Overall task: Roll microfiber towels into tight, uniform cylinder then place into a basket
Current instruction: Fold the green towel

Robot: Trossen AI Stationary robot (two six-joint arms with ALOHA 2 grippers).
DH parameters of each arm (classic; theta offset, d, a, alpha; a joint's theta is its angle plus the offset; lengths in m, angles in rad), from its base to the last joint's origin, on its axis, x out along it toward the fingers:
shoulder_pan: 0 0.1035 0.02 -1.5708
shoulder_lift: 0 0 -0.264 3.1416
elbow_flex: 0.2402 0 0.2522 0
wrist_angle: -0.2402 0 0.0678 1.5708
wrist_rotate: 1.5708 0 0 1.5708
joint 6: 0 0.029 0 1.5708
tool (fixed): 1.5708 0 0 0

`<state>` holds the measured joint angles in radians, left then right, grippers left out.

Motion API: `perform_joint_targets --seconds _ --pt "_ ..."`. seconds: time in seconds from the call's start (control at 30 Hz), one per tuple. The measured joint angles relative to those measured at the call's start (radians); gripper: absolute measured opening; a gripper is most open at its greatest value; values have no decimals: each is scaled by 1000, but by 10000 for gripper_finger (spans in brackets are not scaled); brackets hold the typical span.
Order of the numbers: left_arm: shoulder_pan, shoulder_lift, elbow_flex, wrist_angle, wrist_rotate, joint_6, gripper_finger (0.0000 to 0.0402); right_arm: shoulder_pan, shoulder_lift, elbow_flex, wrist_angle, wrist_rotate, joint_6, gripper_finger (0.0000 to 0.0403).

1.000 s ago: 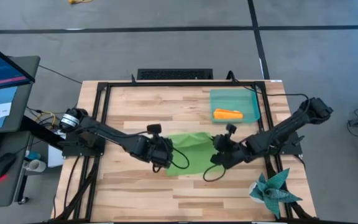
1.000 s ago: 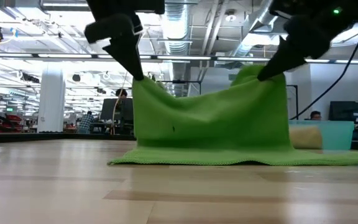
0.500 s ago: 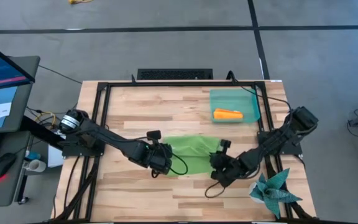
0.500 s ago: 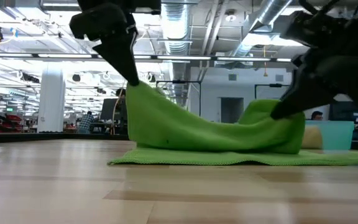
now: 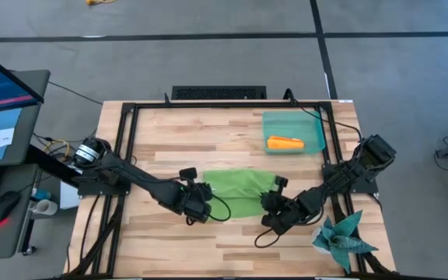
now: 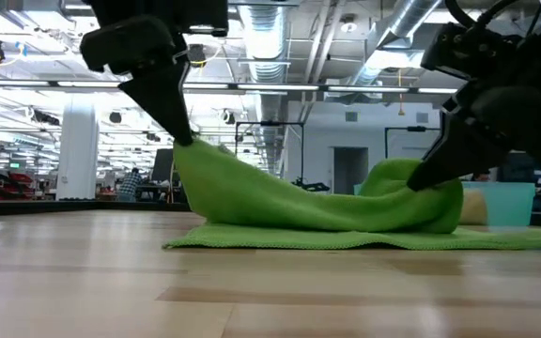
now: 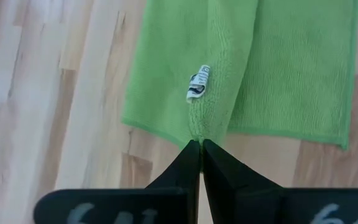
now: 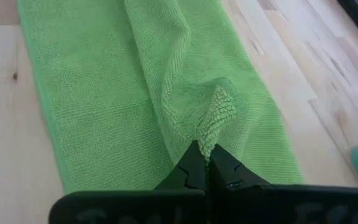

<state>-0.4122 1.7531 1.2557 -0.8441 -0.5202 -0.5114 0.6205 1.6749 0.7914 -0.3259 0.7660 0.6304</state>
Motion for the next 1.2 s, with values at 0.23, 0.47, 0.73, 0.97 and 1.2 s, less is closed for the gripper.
perform_joint_targets --seconds 0.23,0.47,0.73,0.97,1.2 --pt "-26 0 -1 15 -8 -75 4 0 0 0 24 -35 10 8" --pt "-61 0 -1 25 -18 -139 4 0 0 0 24 -61 25 8" --pt "-111 66 0 68 -71 -182 4 1 0 0 21 -71 24 8" --pt "-118 82 0 104 -35 -205 4 -1 0 0 21 -119 25 8" --pt "-120 82 0 102 50 -204 4 -1 0 0 23 -123 25 12"
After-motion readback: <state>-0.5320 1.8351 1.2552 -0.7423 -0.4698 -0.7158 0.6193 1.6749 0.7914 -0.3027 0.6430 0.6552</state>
